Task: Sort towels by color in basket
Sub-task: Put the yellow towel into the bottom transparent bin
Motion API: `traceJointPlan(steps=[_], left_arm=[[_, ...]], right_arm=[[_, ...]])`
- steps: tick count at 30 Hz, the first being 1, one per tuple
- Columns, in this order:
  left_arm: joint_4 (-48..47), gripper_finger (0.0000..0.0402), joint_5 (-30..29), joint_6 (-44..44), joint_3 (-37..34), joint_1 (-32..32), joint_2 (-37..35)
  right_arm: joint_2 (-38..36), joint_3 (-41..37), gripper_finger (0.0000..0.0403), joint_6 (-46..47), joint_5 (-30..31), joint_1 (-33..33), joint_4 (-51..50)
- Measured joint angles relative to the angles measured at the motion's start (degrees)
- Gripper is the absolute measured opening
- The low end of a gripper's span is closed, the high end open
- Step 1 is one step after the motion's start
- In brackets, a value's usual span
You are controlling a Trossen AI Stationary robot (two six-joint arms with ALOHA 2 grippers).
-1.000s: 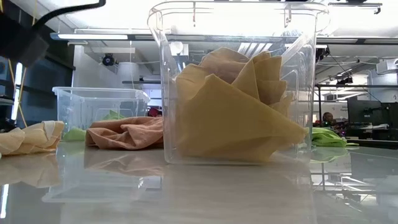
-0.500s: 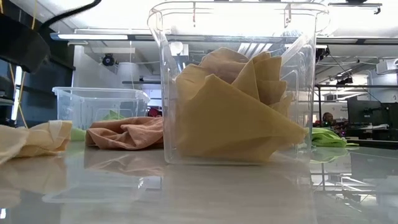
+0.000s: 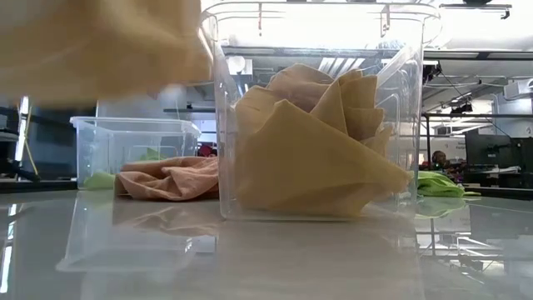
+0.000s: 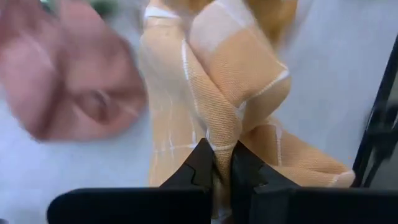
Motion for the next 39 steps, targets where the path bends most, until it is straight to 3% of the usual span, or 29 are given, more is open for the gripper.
traceJointPlan(steps=[3, 8, 13, 19, 23, 29, 33, 39], left_arm=[[-2.30, 0.0004, -8.33, 0.01, 6.02, 0.00, -0.87], [-0.68, 0.0004, -19.14, 5.22, 10.65, 1.22, -3.06], [0.64, 0.0003, -21.60, 8.46, 10.69, 5.25, -5.26], [2.41, 0.0003, -21.08, 17.56, 10.65, 13.31, -8.04], [8.85, 0.0003, -13.87, 31.03, 10.72, 19.57, -10.63], [22.62, 0.0003, 6.56, 55.88, 10.70, 30.55, -12.38], [29.26, 0.0003, 19.86, 63.21, 10.70, 36.80, -12.17], [33.37, 0.0003, 30.68, 69.56, 10.70, 41.08, -10.53]], right_arm=[[0.00, 0.02, 0.0155, -4.17, -1.98, -3.34, 7.18], [0.39, 0.02, 0.0213, -7.02, -7.94, -10.18, 9.32], [1.04, 0.04, 0.0263, -9.05, -17.85, -17.78, 9.38], [3.59, 0.04, 0.0270, -14.70, -22.38, -23.24, 9.72], [5.35, 0.04, 0.0270, -13.41, -23.56, -25.58, 10.67], [6.95, 0.02, 0.0270, -15.67, -23.18, -26.52, 10.63], [7.04, 0.04, 0.0270, -16.81, -23.44, -26.33, 11.35], [7.10, 0.04, 0.0240, -17.18, -22.06, -25.43, 11.50]])
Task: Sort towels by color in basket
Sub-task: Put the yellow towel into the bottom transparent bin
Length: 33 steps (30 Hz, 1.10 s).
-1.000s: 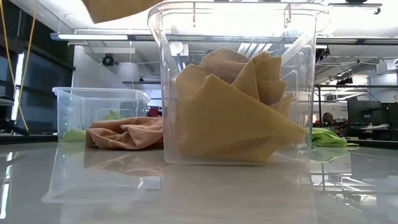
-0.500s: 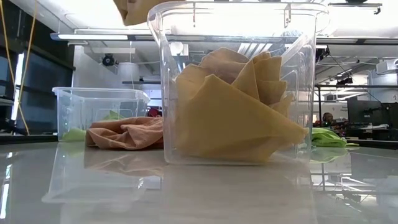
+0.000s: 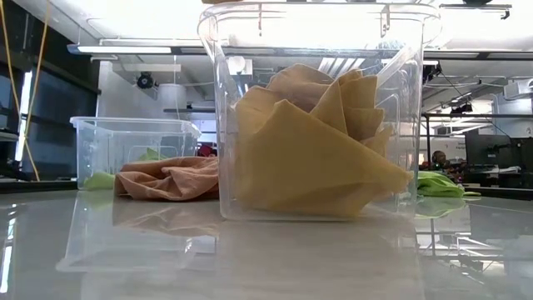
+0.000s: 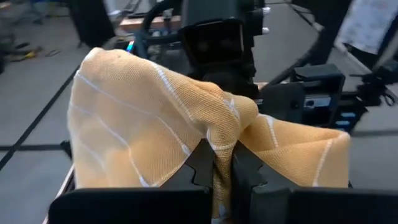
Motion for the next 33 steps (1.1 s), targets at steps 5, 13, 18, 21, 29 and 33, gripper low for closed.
traceJointPlan(steps=[5, 13, 18, 21, 29, 33], left_arm=[[0.87, 0.0012, 2.25, 0.80, 0.00, 0.67, 1.07], [-2.78, 0.0110, -4.58, 2.34, 0.02, 0.67, -0.23], [-12.20, 0.0158, -17.93, 3.33, 0.07, 0.67, -2.81], [-15.56, 0.0168, -23.89, 2.39, 0.04, 0.67, -4.44], [-16.11, 0.0170, -26.68, 0.82, 0.07, 0.67, -6.88], [-16.42, 0.0170, -26.68, -0.94, 0.07, 0.22, -7.02]], right_arm=[[-0.02, 0.00, 0.0146, 2.56, 2.73, 0.87, 0.31], [-2.42, 4.14, 0.0024, 16.07, 4.07, 0.75, -21.44], [-1.23, 15.65, 0.0023, 29.45, -1.67, 0.66, -56.48], [1.40, 20.89, 0.0010, 32.68, -9.67, 0.71, -67.50], [11.76, 26.97, 0.0017, 32.70, -26.57, 0.70, -71.72], [16.52, 27.04, 0.0017, 32.34, -25.49, -0.46, -73.87]])
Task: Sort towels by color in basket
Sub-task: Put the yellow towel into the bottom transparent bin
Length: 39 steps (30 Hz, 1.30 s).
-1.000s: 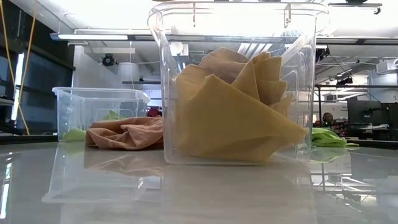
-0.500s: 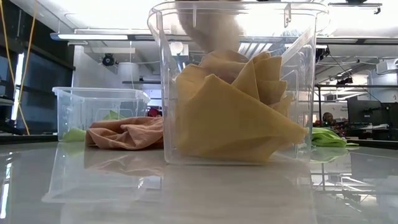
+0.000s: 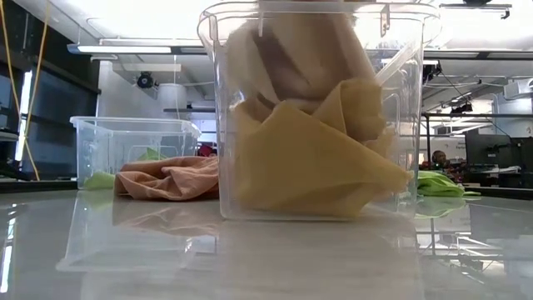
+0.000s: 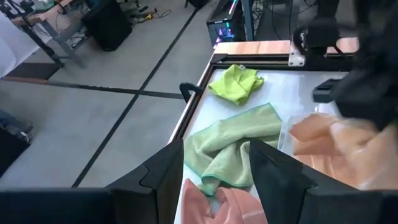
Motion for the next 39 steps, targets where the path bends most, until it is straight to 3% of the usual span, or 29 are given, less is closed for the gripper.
traceJointPlan(steps=[7, 13, 17, 22, 26, 32, 39], left_arm=[[-1.19, 0.0170, 0.03, -0.71, 0.00, -1.66, 0.09], [-1.25, 0.0170, 0.03, -0.72, 0.00, -3.11, 0.09], [-1.36, 0.0170, 0.03, -0.71, 0.00, -3.94, 0.09], [-2.81, 0.0170, 0.03, -0.72, 0.00, -4.27, 0.09], [-3.36, 0.0170, 0.03, -0.86, -0.02, -4.27, 0.11], [-3.29, 0.0170, 0.04, -0.72, -0.02, -4.15, 0.11], [-3.25, 0.0170, 0.03, -0.04, -0.04, -4.12, 0.31]], right_arm=[[5.05, -2.22, 0.0056, 2.37, 4.13, -2.00, -3.78], [6.19, -1.58, 0.0120, 2.68, 0.40, -4.71, -5.87], [3.41, 1.87, 0.0138, 6.76, 0.11, -5.36, -9.60], [-0.23, 5.95, 0.0139, 11.03, 3.08, -3.52, -11.17], [-1.14, 5.11, 0.0139, 12.26, 7.28, -0.34, -3.83], [2.04, -3.65, 0.0116, 16.75, 13.27, 2.50, 4.02], [5.66, -15.49, 0.0073, 14.23, 14.79, 2.30, 14.74]])
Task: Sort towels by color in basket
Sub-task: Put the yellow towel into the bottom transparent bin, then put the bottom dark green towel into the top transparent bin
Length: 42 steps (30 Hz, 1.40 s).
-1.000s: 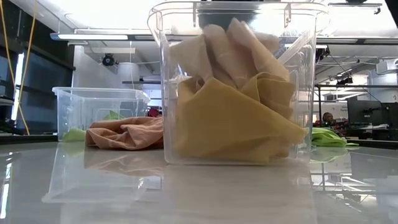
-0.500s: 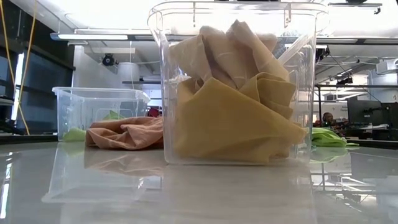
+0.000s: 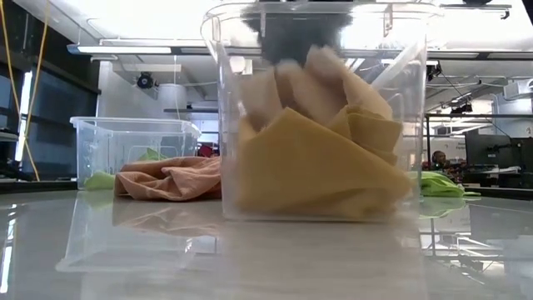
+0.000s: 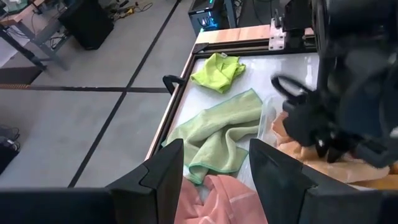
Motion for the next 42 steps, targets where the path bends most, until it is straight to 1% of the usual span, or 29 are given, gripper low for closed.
traceJointPlan(steps=[4, 6, 9, 13, 17, 19, 23, 26, 28, 29, 30, 33, 35, 38, 40, 42], left_arm=[[-0.01, 0.0170, 0.00, -0.21, 0.00, 0.00, 0.13], [-0.01, 0.0170, 0.00, -0.40, 0.00, 0.00, 0.17], [-0.01, 0.0170, 0.00, -0.65, 0.00, 0.00, 0.17], [0.00, 0.0170, -0.02, -0.67, 0.00, 0.00, 0.20], [-0.01, 0.0170, 0.00, -1.06, 0.00, 0.00, 0.20], [-0.01, 0.0170, 0.00, -1.94, 0.00, -0.01, 0.20], [-0.42, 0.0170, -0.02, -4.62, 0.00, -0.02, 0.20], [-3.35, 0.0170, 0.00, -9.08, 0.00, -0.02, 0.20], [-7.61, 0.0170, 0.00, -12.89, 0.00, -0.04, 0.20], [-9.81, 0.0170, -0.01, -15.08, -0.30, -0.05, 0.18], [-11.40, 0.0170, -0.02, -17.22, -1.24, -0.09, 0.02], [-14.73, 0.0170, -0.06, -22.91, -6.29, -0.58, -1.29], [-13.78, 0.0170, 0.02, -25.30, -11.01, -1.30, -2.52], [-10.02, 0.0170, 1.23, -26.48, -18.66, -2.33, -4.10], [-5.97, 0.0170, 3.70, -25.55, -23.83, -2.69, -4.62], [-2.05, 0.0170, 7.51, -23.93, -28.40, -2.67, -4.66]], right_arm=[[0.77, -4.44, 0.0060, -0.03, 0.06, -0.11, 3.47], [0.77, -5.62, 0.0056, -0.11, -0.01, -0.27, 3.34], [0.83, -5.69, 0.0056, -1.70, -2.38, -0.82, 2.65], [0.72, -1.70, 0.0056, -5.57, -7.61, -1.62, -0.20], [0.68, 3.84, 0.0056, -13.34, -15.37, -2.89, -7.44], [0.68, 6.84, 0.0056, -14.35, -17.86, -3.64, -11.65], [0.57, 13.06, 0.0058, -17.89, -18.02, -4.58, -16.34], [0.57, 17.20, 0.0078, -19.11, -17.52, -4.47, -21.59], [0.57, 20.06, 0.0097, -19.31, -15.22, -3.81, -26.41], [0.42, 21.45, 0.0107, -19.89, -13.15, -3.13, -28.83], [-0.11, 22.25, 0.0117, -20.82, -10.08, -2.26, -30.88], [-2.65, 22.55, 0.0138, -21.76, 2.41, 1.21, -34.93], [-4.80, 22.60, 0.0147, -19.39, 8.92, 3.51, -37.18], [-8.07, 22.60, 0.0152, -12.08, 17.11, 5.63, -39.28], [-10.28, 22.60, 0.0155, -6.19, 20.67, 6.94, -41.89], [-12.62, 22.59, 0.0160, -0.51, 21.17, 8.56, -43.95]])
